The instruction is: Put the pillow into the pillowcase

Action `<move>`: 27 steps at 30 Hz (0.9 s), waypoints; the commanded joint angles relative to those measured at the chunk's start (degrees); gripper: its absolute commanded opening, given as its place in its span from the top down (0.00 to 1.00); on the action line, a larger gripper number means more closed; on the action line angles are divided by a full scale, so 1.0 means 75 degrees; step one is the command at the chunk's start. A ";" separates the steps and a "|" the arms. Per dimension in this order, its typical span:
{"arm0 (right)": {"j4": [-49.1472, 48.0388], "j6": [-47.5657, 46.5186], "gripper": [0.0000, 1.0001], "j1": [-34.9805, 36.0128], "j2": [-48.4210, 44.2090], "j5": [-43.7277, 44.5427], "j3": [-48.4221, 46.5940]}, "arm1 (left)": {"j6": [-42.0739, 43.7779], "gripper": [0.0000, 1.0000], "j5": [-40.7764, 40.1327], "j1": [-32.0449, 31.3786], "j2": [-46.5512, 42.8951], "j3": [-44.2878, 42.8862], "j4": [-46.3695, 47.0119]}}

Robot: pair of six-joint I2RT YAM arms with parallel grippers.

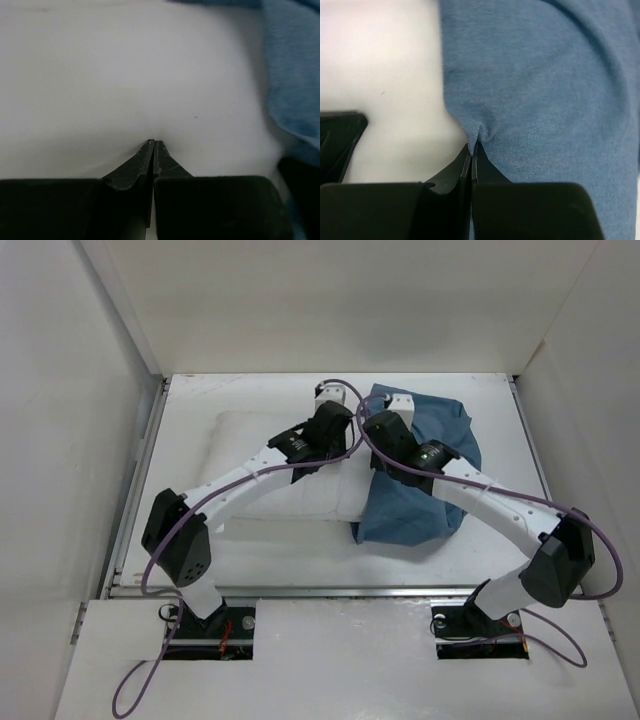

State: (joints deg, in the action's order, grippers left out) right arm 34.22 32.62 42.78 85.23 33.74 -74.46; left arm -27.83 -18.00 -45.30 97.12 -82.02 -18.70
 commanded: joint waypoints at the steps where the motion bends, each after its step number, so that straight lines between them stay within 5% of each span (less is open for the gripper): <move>1: -0.1020 -0.0715 1.00 0.0049 -0.0266 -0.1587 -0.0595 | 0.0253 1.00 0.0197 -0.0159 -0.1122 -0.0196 0.0711; 7: -0.1926 -0.1724 1.00 0.0049 0.0505 -0.5264 -0.2115 | 0.0581 1.00 0.0126 -0.0230 -0.1792 -0.0631 0.0829; 9: -0.1728 -0.1806 1.00 0.0049 0.1091 -0.5459 -0.2609 | 0.0582 1.00 -0.0257 -0.0230 -0.2027 -0.0561 0.0713; 12: -0.1154 -0.1667 1.00 0.0049 0.1618 -0.4069 -0.3010 | -0.0082 0.98 -0.1393 -0.0230 -0.2121 -0.0560 -0.0325; 14: -0.1070 -0.1514 1.00 0.0049 0.1701 -0.3051 -0.2801 | -0.0540 0.68 -0.2274 0.0062 -0.2192 -0.0560 -0.1089; 15: -0.1070 -0.1432 1.00 0.0049 0.1702 -0.2906 -0.2660 | -0.0775 0.44 -0.2473 0.0365 -0.2261 -0.0560 -0.1406; 16: -0.1209 -0.1432 1.00 0.0049 0.1609 -0.2835 -0.2519 | -0.1264 0.00 -0.2986 0.0496 -0.2262 -0.0421 -0.1885; 24: -0.1035 -0.1267 1.00 0.0049 0.1609 -0.2167 -0.2073 | -0.2299 0.00 -0.3319 0.2475 -0.2087 -0.0244 -0.3201; 27: -0.0941 -0.1267 1.00 -0.0020 0.1538 -0.2003 -0.2073 | -0.1773 0.00 -0.2373 0.3296 -0.1794 -0.0244 -0.2909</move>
State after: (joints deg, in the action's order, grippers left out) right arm 27.94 22.52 42.83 98.10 15.03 -89.93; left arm -41.21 -38.85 -24.12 82.46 -84.03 -38.94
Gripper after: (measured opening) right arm 0.017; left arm 0.997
